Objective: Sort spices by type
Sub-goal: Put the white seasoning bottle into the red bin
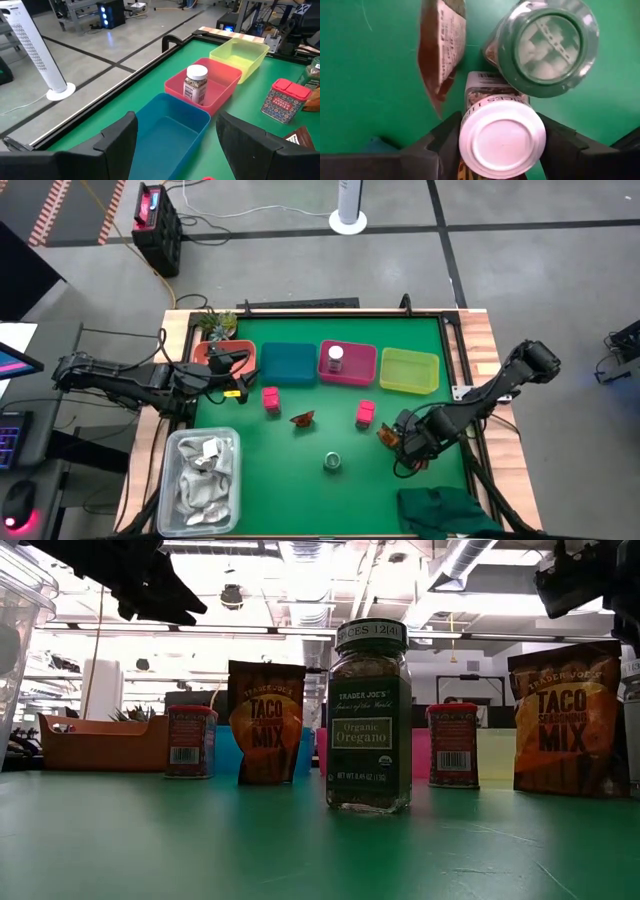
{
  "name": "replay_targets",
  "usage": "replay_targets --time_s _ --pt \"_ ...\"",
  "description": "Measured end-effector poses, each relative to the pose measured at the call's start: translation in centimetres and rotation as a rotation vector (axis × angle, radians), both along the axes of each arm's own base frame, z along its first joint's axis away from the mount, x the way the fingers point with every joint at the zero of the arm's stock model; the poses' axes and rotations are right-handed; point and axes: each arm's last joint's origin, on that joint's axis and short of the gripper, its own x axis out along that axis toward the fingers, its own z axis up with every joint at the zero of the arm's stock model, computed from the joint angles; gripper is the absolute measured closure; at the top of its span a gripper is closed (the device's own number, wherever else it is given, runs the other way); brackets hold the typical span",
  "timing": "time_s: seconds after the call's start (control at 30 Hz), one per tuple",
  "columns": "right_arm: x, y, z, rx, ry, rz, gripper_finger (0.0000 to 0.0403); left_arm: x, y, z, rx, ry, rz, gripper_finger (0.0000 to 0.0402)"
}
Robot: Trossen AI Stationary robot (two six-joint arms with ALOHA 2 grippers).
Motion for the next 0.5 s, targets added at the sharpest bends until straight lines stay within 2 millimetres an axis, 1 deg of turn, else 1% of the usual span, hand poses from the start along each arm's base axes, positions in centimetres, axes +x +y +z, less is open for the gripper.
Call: replay_targets --time_s 0.13,0.27,0.5 --pt "-0.3 -0.2 0.6 -0.018 0.043 0.007 0.0171 0.0 0.0 0.0 0.000 0.001 0.000 0.0146" --pt "-0.2 -0.1 2.1 -0.021 0.049 0.014 0.0171 0.0 0.0 0.0 0.000 0.001 0.000 0.0146" --pt "-0.9 -0.6 5.0 -0.090 0.130 0.015 0.0171 0.0 0.0 0.0 -0.001 0.000 0.000 0.0146"
